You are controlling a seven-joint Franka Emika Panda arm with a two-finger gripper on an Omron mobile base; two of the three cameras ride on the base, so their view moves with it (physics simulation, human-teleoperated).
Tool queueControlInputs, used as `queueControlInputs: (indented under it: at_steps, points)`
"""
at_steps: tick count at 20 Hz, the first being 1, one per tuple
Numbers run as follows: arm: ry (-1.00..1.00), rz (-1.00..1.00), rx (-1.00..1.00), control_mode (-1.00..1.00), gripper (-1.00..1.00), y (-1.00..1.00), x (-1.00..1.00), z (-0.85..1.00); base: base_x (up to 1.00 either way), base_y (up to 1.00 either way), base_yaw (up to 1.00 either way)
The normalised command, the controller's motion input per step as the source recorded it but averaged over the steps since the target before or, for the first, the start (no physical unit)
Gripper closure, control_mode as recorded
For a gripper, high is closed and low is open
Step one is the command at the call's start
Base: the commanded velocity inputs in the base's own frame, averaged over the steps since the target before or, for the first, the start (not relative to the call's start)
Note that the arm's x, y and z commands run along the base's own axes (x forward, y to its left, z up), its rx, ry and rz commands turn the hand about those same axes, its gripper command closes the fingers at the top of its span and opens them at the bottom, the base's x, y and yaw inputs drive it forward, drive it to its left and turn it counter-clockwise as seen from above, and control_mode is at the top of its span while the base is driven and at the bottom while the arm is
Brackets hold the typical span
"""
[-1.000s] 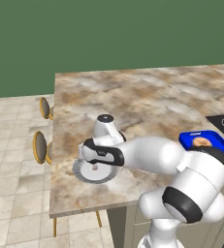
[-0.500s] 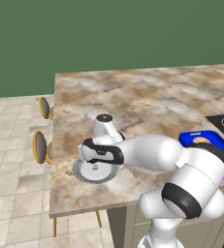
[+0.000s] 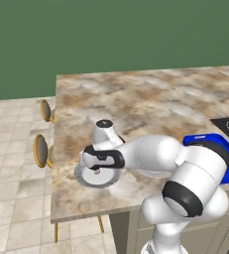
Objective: Move the dessert items from the plates to the tray.
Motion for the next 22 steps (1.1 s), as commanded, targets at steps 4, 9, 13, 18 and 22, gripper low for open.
queueControlInputs:
  at_steps: [4,9,13,18,22]
  points:
    - [0.0,0.0,0.0,-1.0,-1.0,0.0,0.0,-0.21,0.0,0.0,0.0]
    - [0.0,0.01,0.0,-1.0,-1.0,0.0,0.05,-0.21,0.0,0.0,0.0]
    - [0.0,0.01,0.0,-1.0,-1.0,0.0,0.02,-0.05,0.0,0.0,0.0]
    - [0.0,0.02,-0.01,-1.0,-1.0,0.0,0.12,0.0,0.0,0.0,0.0]
    - [0.0,0.03,0.0,-1.0,-1.0,0.0,0.2,0.0,0.0,0.0,0.0]
